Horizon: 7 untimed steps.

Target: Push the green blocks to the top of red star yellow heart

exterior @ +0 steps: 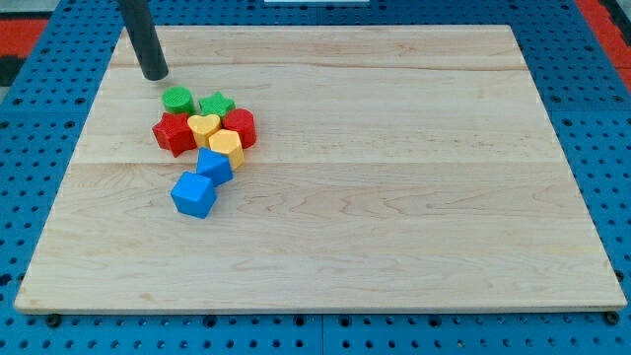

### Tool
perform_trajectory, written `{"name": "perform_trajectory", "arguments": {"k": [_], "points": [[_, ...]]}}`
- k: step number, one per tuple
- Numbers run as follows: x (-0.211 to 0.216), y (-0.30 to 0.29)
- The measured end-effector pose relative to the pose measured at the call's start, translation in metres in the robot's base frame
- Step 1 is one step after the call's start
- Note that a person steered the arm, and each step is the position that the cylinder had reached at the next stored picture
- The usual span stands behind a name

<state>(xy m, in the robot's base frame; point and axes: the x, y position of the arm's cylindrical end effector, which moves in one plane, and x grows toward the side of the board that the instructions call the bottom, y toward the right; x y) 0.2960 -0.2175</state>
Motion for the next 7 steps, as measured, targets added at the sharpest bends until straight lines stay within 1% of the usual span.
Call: {"name": "perform_trajectory", "arguments": {"k": [2, 3, 4, 6, 7], "points": [[0.030, 0.004], [0.031, 0.019], [0.041, 0.028], [0.056, 0.031], [0.056, 0.016]]}}
